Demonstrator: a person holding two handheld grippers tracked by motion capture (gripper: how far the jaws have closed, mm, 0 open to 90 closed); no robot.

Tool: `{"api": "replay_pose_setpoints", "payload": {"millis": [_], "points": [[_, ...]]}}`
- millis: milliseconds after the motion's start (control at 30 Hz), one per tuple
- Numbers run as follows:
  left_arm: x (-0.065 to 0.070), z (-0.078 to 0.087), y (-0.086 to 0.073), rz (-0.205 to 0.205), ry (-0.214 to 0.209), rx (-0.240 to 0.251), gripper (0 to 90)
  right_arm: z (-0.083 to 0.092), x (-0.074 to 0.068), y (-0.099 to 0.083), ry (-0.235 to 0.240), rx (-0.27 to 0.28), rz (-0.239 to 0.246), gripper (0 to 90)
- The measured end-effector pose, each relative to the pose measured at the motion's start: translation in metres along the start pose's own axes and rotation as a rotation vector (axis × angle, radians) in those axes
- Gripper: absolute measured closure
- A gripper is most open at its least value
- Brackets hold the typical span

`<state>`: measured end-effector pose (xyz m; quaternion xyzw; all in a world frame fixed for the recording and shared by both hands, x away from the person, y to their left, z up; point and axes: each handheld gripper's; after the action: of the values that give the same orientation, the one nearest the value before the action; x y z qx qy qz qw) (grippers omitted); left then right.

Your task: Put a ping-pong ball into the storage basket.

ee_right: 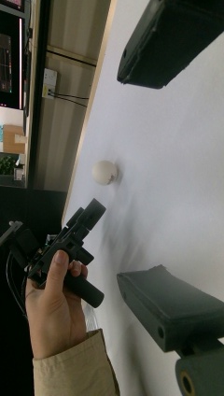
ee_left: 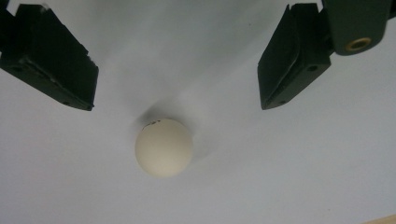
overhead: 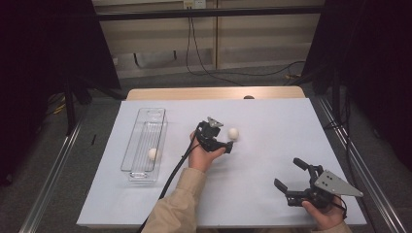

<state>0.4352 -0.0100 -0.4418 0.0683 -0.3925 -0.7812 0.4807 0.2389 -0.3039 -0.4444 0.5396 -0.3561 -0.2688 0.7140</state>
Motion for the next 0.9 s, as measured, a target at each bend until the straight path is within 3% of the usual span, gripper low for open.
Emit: {"api": "replay_pose_setpoints", "payload": {"millis": [900], "points": [[0.0038,-0.0085,0.0039,0.005,-0.008,0.027,12.8,-0.0001,-0.0001,-0.0001,0.002,-0.002,0.000,4.4]]}}
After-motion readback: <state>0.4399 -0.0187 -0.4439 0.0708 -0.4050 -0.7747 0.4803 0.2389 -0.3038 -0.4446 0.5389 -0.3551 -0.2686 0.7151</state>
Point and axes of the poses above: each handheld gripper's, and its own axes: z roughly backward along the jaws, y roughly out of its top, x roughly to its right, and after that the axes turned 14 degrees about z, right-handed
